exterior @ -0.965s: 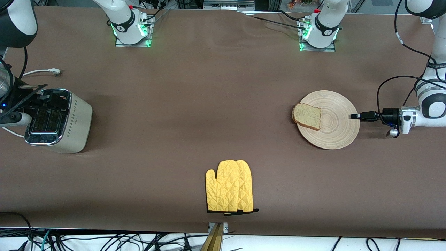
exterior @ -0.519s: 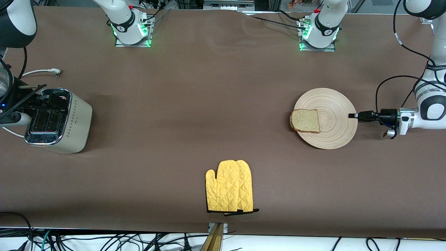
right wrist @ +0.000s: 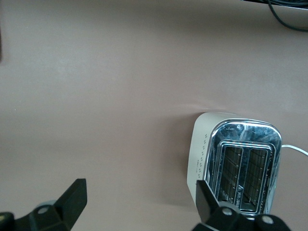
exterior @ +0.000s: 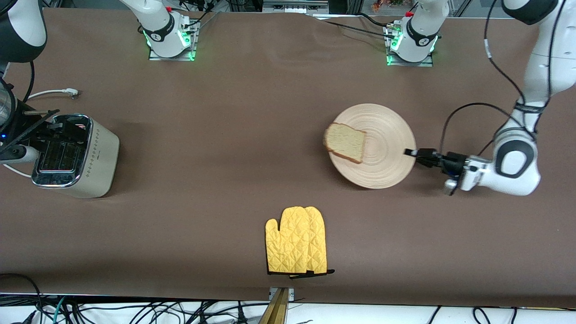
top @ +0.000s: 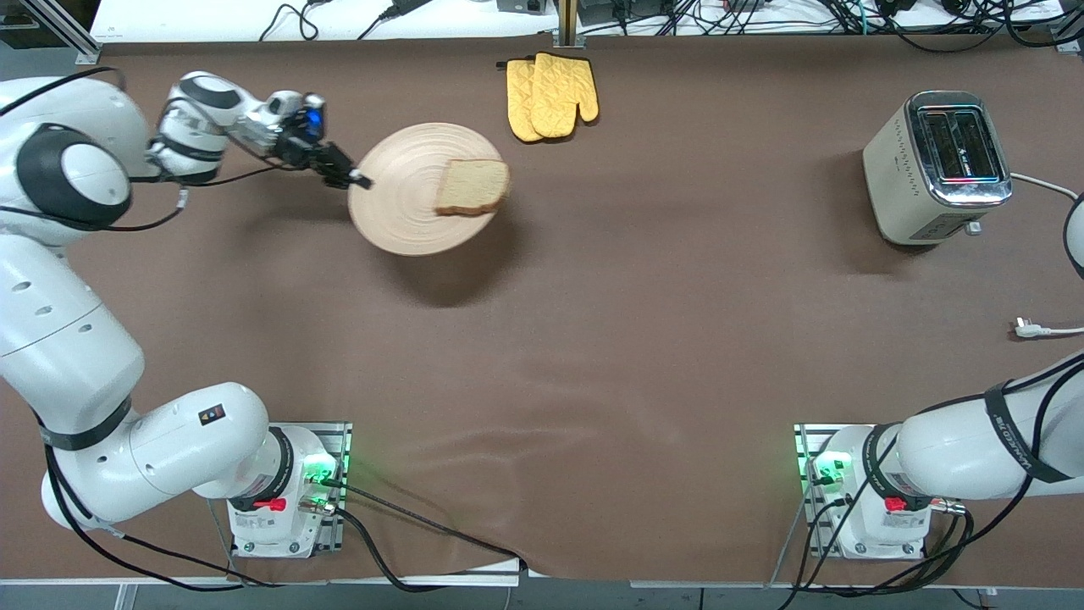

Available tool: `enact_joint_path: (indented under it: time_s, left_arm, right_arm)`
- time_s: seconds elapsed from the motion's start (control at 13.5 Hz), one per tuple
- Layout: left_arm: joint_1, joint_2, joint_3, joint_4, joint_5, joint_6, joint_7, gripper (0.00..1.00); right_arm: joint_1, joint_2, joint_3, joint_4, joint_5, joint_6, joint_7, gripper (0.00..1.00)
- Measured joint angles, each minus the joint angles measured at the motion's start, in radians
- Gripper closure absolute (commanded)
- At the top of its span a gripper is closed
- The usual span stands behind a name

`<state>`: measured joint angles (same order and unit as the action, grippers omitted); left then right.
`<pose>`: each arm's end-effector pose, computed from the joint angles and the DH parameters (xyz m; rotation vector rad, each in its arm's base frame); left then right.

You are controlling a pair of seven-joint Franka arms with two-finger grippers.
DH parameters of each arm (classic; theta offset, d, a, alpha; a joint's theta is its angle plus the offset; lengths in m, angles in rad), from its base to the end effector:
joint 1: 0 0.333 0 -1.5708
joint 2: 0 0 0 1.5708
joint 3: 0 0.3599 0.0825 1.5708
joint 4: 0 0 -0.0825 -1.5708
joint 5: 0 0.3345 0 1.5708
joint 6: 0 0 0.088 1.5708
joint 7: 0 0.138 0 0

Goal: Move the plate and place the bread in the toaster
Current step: 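Slide the plate toward the toaster with the left gripper while the right gripper approaches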

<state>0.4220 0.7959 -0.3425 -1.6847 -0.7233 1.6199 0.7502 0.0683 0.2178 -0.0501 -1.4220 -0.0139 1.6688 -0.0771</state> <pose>0.5810 -0.0170 0.2185 1.9172 -0.2888 -0.3917 0.5895 0.0124 0.5906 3.1121 0.1523 0.0445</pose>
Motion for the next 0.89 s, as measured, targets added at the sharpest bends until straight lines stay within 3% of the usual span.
enact_joint_path:
  time_s: [0.45,0.67,0.89]
  left_arm:
    - [-0.304,0.016,0.002,-0.077,-0.207,0.295,-0.006,1.00]
    - [-0.366,0.024,0.003,-0.086,-0.213,0.384,-0.008,1.00]
    - [-0.371,0.033,0.004,-0.086,-0.214,0.393,-0.007,1.00]
  right_arm:
    - [0.000,0.013,-0.001,-0.002,0.001,0.001,0.001,0.00]
    - [0.001,0.014,0.000,-0.002,0.018,0.004,0.001,0.00]
    - [0.007,0.023,0.004,-0.009,0.018,-0.002,0.001,0.00]
